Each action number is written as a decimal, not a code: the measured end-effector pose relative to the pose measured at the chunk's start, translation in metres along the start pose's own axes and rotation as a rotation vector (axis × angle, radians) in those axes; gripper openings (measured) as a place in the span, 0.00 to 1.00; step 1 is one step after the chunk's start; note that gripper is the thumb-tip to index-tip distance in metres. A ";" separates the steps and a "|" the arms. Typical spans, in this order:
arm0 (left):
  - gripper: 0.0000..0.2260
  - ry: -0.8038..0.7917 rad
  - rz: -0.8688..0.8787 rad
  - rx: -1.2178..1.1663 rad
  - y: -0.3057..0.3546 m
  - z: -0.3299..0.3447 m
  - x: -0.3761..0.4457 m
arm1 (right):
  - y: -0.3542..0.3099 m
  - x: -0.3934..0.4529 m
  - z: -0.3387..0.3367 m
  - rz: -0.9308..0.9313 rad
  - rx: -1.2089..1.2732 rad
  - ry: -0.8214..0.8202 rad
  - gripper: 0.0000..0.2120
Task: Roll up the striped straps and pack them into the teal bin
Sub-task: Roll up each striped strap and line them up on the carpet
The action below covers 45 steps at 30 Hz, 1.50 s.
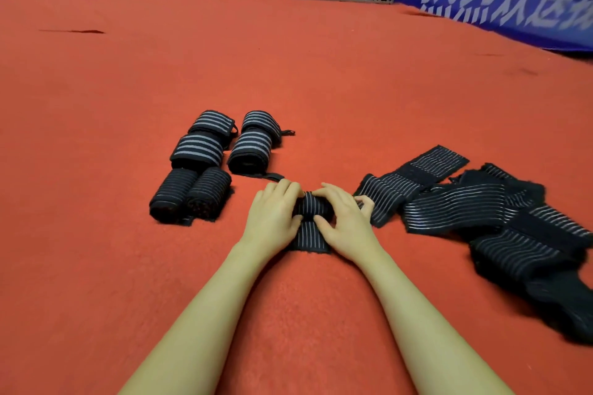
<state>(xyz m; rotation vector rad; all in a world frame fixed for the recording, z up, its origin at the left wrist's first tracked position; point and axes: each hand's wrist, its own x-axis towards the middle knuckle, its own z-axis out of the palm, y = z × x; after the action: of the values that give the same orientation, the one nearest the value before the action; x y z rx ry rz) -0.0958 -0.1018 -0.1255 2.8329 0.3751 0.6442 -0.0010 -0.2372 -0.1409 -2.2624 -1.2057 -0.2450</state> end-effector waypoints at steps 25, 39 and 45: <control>0.21 -0.005 0.082 -0.050 0.015 -0.013 -0.076 | -0.026 -0.061 -0.013 -0.067 -0.046 -0.016 0.25; 0.21 0.239 0.149 0.140 0.000 -0.013 -0.085 | -0.027 -0.049 -0.012 -0.157 -0.247 0.029 0.22; 0.24 0.174 -0.052 0.004 -0.004 -0.025 -0.090 | -0.045 -0.044 -0.002 -0.224 -0.225 -0.064 0.29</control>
<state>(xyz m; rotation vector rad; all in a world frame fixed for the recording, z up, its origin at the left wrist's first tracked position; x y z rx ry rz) -0.1863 -0.1206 -0.1395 2.7681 0.4778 0.8826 -0.0630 -0.2496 -0.1399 -2.3372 -1.5349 -0.4147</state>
